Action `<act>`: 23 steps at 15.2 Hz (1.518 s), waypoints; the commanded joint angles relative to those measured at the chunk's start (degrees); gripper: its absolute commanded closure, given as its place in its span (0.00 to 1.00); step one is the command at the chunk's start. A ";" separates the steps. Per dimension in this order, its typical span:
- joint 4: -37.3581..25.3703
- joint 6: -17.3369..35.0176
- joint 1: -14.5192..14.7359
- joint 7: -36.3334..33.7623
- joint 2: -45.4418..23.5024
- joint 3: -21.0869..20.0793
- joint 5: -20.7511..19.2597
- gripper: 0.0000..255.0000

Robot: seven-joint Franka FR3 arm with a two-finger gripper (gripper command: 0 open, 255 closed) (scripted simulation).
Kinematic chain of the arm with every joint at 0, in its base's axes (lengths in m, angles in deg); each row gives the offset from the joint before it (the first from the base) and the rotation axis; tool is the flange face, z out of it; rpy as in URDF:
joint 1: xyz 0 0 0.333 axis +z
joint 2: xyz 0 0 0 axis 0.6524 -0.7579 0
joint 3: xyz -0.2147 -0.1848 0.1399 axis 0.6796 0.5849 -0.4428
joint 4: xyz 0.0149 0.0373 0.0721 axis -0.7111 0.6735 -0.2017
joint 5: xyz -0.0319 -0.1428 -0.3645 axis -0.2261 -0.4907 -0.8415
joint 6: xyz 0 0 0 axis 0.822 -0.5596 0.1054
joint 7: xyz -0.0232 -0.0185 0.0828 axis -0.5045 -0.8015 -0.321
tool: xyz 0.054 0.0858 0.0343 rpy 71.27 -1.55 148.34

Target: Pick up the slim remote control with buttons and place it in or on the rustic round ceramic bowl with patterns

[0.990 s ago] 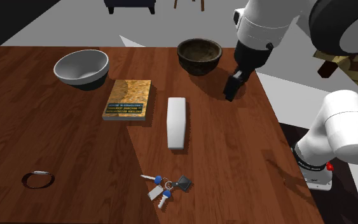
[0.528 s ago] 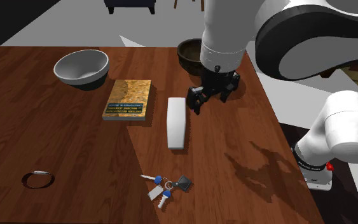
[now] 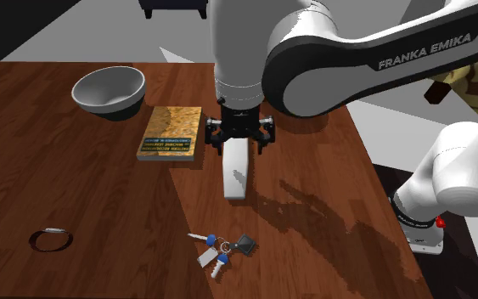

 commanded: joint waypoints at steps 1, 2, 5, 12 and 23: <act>-0.76 1.29 -0.23 -2.84 -2.04 -0.41 -0.58 0.00; -0.16 2.05 -0.20 -2.89 -2.22 -0.44 -0.64 0.00; 1.58 4.34 -0.16 -3.09 -2.82 -0.56 -0.89 0.00; 2.98 6.30 -0.13 -3.29 -3.44 -0.67 -1.15 0.00; 2.98 6.29 -0.13 -3.29 -3.44 -0.67 -1.15 1.00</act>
